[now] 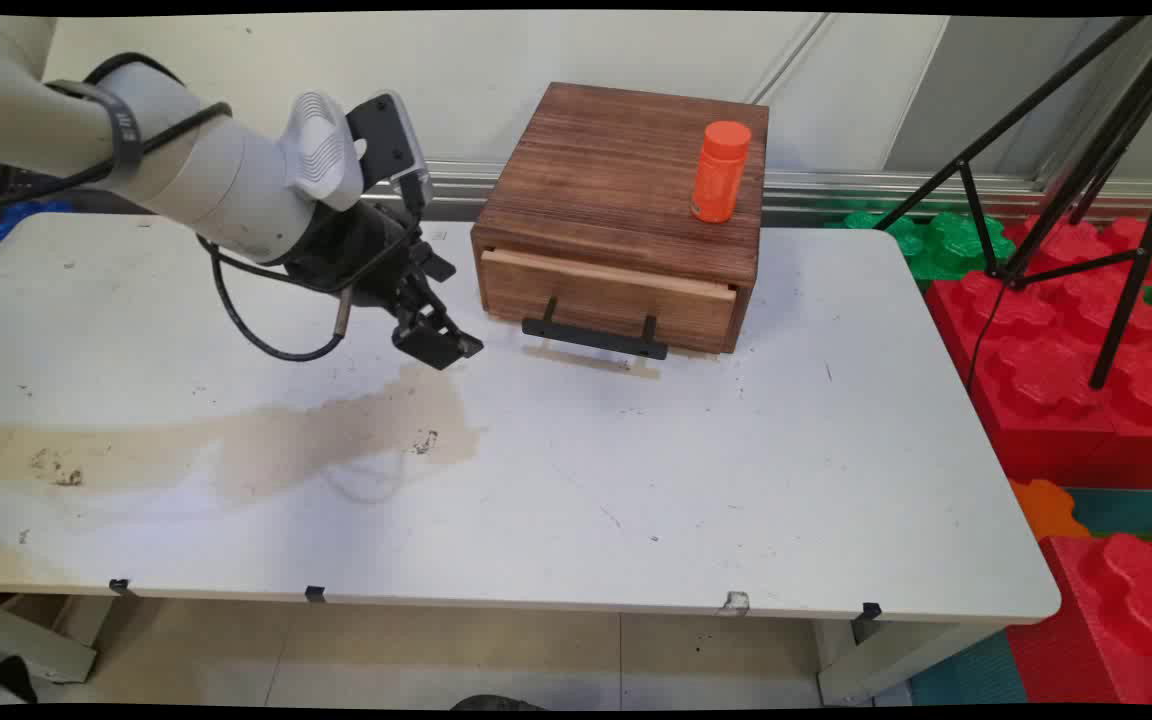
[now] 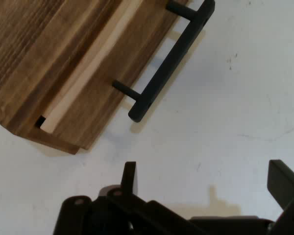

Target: Open the drawer

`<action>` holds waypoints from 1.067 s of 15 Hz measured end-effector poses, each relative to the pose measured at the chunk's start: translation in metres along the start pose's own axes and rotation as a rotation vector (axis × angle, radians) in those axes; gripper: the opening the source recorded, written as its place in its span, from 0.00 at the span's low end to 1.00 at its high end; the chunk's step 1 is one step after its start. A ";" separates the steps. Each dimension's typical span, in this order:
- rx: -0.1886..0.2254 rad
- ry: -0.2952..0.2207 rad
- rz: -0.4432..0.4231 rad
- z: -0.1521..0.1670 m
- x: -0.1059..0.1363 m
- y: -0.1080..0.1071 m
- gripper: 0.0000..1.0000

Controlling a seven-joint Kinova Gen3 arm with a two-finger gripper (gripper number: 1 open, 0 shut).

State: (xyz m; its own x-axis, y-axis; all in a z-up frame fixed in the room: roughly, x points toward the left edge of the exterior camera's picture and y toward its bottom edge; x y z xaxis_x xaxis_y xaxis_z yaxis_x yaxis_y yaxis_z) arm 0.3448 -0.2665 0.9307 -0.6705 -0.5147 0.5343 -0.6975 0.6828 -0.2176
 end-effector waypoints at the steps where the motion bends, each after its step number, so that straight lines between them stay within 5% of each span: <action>1: -0.001 0.002 0.001 0.001 0.003 -0.001 1.00; 16: -0.026 -0.007 0.072 0.040 0.049 -0.017 1.00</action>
State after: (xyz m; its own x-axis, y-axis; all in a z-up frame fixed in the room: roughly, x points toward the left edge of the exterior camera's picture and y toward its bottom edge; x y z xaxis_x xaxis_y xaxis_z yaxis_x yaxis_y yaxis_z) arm 0.3137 -0.3237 0.9274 -0.7207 -0.4669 0.5125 -0.6404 0.7315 -0.2342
